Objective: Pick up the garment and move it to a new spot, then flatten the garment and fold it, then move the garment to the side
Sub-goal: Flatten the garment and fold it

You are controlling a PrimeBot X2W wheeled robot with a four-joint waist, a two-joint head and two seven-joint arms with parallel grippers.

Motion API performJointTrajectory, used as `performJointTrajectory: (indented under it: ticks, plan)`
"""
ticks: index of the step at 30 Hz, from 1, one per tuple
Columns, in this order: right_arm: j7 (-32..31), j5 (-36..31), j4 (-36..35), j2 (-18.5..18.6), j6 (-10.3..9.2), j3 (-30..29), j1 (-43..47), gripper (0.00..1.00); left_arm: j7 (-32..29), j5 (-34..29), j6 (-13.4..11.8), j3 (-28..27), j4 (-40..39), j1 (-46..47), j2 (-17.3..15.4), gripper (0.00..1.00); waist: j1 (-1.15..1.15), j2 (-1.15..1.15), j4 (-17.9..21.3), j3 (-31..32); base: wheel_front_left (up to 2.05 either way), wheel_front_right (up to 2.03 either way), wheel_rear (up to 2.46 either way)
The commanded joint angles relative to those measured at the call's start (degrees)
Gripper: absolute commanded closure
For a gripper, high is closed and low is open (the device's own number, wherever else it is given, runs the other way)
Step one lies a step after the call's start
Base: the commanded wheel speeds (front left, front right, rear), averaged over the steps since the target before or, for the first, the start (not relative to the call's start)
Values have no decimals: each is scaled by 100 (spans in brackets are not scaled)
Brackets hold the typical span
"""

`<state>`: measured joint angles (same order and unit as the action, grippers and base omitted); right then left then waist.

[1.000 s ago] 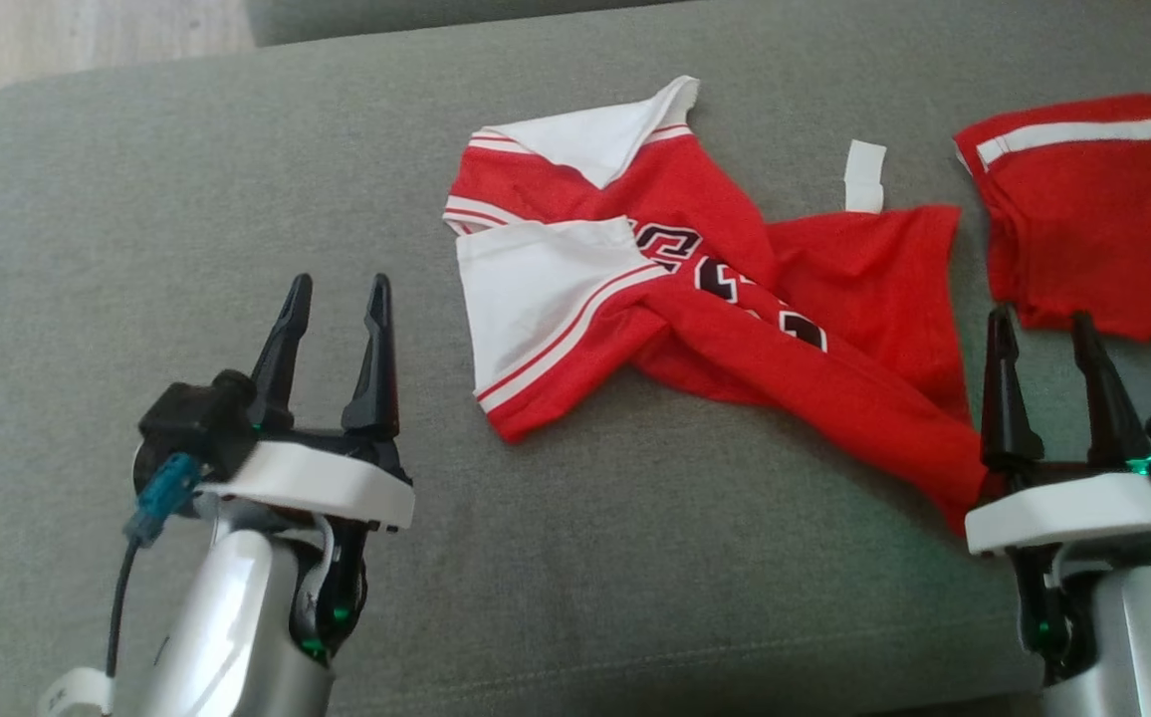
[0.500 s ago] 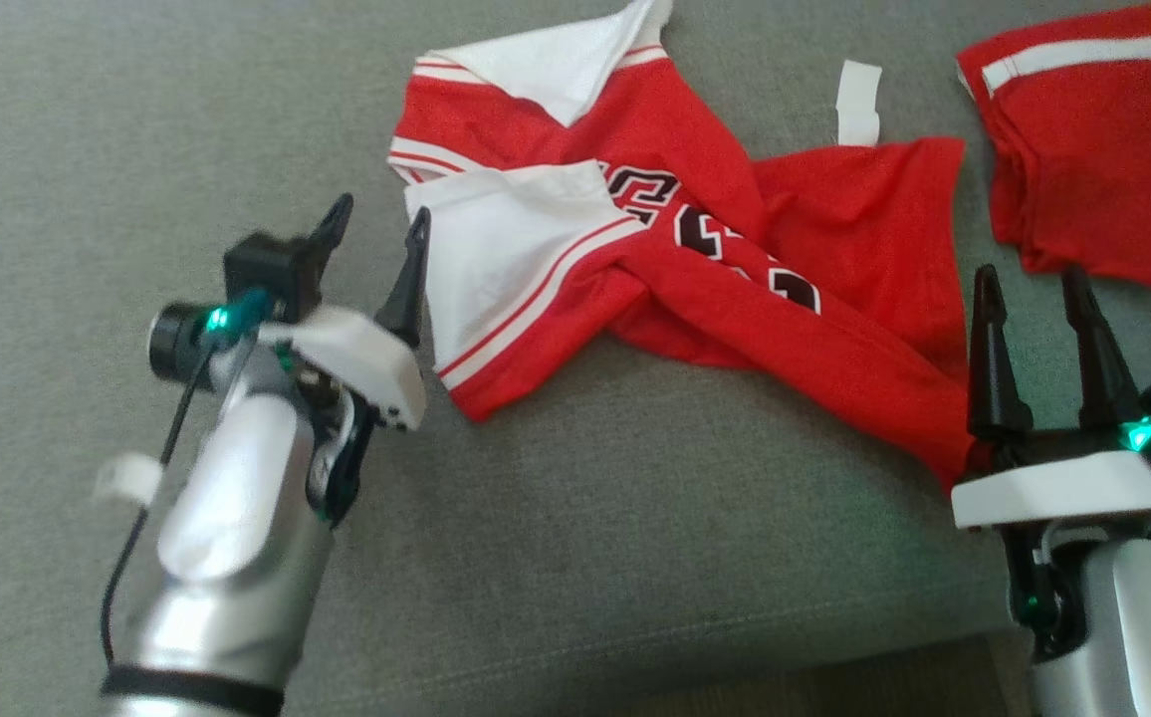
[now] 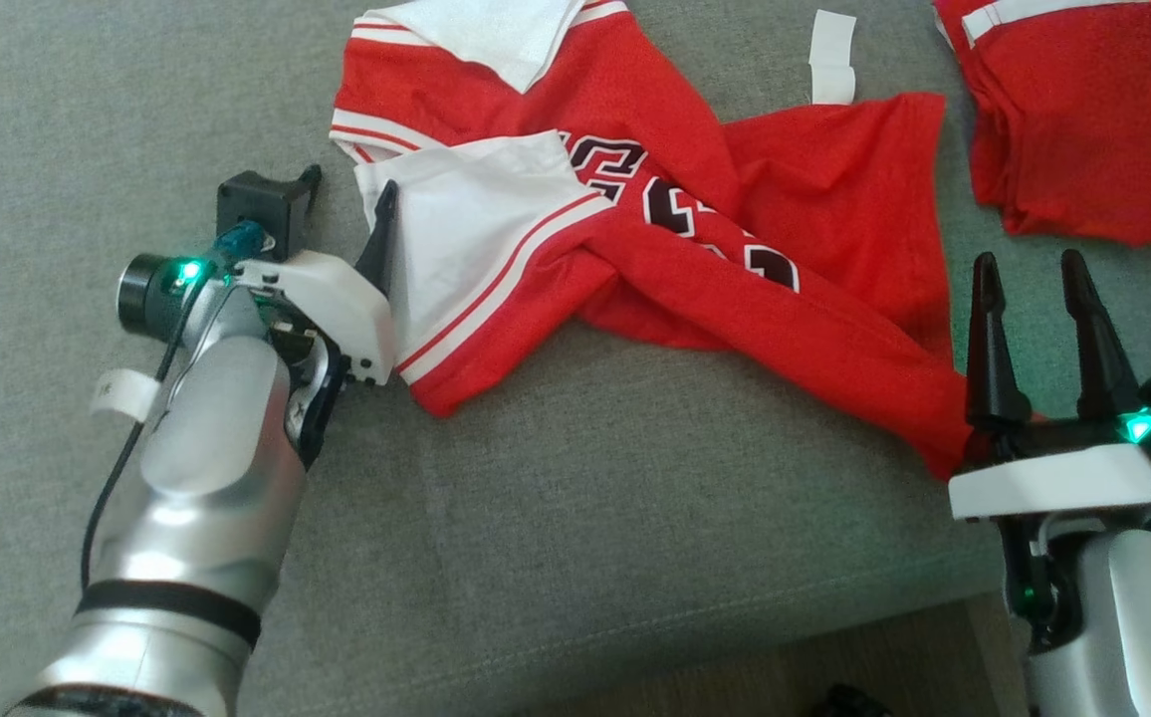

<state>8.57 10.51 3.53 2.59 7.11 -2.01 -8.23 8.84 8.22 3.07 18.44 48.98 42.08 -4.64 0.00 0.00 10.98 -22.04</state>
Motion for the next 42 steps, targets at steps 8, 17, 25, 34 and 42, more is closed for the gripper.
performJointTrajectory:
  ticks: [8, 17, 25, 34, 42]
  plan:
    - [31, -15, -126, 29, 37, 89, -178, 0, 321, 9, 117, 70, 328, 404, -58, 55, 0, 0, -39, -35, 0, 0, 0]
    - [-9, -41, -75, 29, 37, 57, -183, 0, 523, 69, 166, 176, 593, 554, -2, 100, 0, 0, -67, 29, 0, 0, 0]
    - [-56, -118, 65, 29, 37, -20, -92, 0, 612, 185, 67, 54, -99, 288, -4, 100, 0, 0, -258, 426, 0, 0, 0]
    - [-142, -139, 178, 29, 37, -21, 40, 0, 615, 90, -155, -254, -2076, -415, -320, 100, 0, 0, -637, 1002, 0, 0, 0]
    - [-214, -100, 230, 29, 37, 34, 187, 0, 615, -75, 2, -143, -3311, -1348, -570, 100, 0, 0, -854, 1287, 0, 0, 0]
